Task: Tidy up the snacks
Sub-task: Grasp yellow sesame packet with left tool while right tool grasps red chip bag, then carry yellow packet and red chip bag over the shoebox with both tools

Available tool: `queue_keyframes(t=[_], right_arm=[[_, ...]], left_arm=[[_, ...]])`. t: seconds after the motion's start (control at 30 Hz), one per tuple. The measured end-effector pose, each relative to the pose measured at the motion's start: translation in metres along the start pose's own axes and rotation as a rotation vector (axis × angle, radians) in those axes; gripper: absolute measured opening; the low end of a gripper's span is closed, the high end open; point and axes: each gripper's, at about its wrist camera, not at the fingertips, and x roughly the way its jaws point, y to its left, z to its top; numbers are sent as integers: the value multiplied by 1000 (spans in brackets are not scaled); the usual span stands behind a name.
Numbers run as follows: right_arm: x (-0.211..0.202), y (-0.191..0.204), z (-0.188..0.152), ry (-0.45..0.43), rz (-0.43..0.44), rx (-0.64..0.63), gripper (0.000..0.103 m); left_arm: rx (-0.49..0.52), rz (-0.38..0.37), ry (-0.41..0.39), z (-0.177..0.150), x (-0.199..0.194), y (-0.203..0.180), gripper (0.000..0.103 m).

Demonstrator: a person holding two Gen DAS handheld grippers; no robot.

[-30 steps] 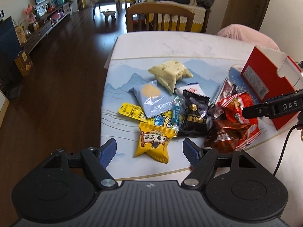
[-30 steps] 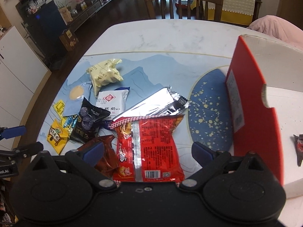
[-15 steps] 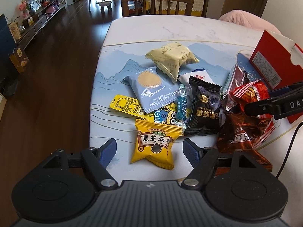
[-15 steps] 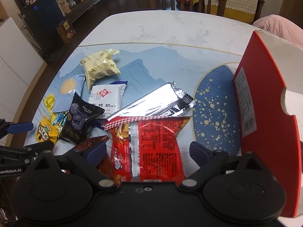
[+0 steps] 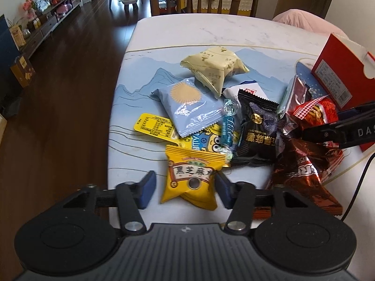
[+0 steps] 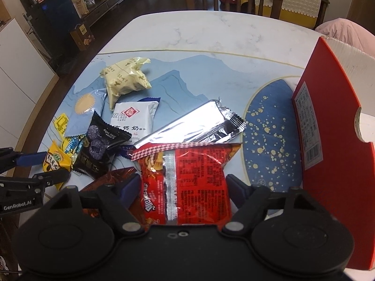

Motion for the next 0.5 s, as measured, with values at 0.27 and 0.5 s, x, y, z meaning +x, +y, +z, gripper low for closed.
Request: queue_keyframes(t=[0.27, 0.5], right_arm=[[-11, 0, -5, -30, -15, 4, 65], [-27, 1, -13, -74, -29, 8, 63]], left_arm=[[-12, 0, 2, -1, -1, -2, 40], [-16, -24, -8, -4, -9, -3, 35]])
